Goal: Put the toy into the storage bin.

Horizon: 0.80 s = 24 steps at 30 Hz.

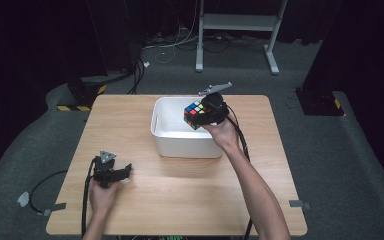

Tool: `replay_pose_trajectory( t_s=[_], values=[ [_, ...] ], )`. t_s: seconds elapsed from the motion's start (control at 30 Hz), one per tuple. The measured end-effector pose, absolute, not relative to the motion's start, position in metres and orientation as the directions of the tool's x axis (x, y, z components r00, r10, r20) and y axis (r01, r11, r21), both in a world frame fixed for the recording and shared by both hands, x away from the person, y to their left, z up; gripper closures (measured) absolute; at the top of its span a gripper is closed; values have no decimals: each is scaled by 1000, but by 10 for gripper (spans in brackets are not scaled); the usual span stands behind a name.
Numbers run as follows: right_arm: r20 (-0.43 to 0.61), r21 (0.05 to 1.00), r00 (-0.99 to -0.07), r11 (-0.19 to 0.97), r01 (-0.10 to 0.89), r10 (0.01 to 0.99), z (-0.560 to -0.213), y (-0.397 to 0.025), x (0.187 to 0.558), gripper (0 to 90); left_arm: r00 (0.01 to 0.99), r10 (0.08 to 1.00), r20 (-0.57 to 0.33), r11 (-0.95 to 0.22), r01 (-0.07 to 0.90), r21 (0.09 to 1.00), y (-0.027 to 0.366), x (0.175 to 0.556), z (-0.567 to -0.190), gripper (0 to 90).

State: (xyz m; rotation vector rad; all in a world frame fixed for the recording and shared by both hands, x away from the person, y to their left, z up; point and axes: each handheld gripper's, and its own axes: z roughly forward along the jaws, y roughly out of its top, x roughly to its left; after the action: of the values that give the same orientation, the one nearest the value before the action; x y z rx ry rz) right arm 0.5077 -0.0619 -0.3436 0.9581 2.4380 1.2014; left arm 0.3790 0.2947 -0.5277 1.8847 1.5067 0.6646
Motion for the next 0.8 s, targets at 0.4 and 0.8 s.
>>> replay_pose_trajectory(
  t_s=[0.4,0.8],
  values=[
    [39,751,-728,461,474,685,-350,-40,529,336,220,976,0,-149,659,738,295,379,-528,207],
    [10,715,-693,479,509,721,-363,-34,547,336,220,976,0,-148,659,737,295,379,-528,209]
  ],
)
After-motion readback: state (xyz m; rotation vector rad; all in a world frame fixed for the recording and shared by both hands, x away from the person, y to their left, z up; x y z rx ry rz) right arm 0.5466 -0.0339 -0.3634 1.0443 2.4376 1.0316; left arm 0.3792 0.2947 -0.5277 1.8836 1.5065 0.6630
